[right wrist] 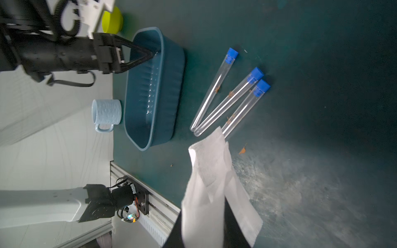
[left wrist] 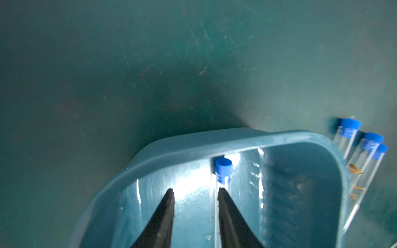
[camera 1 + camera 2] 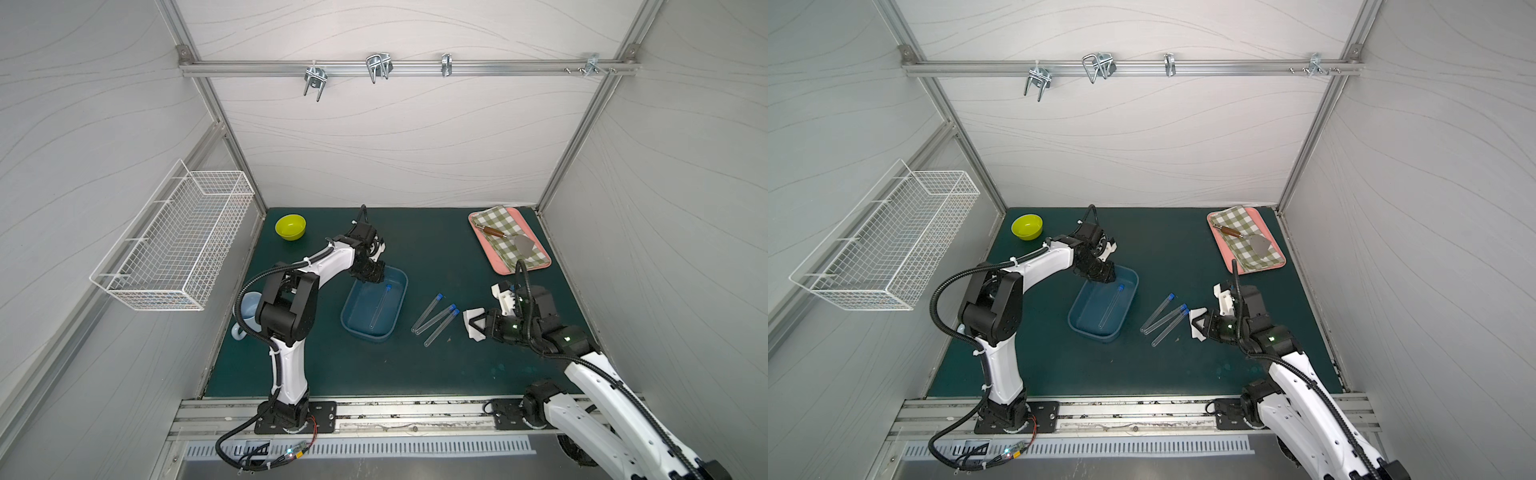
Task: Wipe the exteriors of test tubes
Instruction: Place the test tube in the storage box.
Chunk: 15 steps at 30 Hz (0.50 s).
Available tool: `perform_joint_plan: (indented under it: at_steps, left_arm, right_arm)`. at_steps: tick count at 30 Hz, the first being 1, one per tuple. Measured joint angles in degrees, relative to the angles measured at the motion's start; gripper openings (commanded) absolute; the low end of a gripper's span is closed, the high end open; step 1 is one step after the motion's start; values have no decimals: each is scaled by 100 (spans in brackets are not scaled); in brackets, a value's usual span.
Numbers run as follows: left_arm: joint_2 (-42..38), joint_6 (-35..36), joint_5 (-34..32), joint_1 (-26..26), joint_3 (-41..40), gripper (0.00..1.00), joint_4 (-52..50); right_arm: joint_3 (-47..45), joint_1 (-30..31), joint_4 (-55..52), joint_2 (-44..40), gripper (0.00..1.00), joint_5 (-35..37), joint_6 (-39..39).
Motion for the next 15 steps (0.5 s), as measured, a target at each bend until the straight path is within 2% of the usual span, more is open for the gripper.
perform_joint_plan:
  at_steps: [8, 15]
  left_arm:
    - [-1331, -168, 267, 2, -133, 38, 149]
    - [-2328, -404, 555, 2, -984, 39, 334]
  right_arm:
    - [-490, -345, 846, 691, 20, -157, 282]
    - [-673, -1316, 1644, 1687, 25, -542, 323]
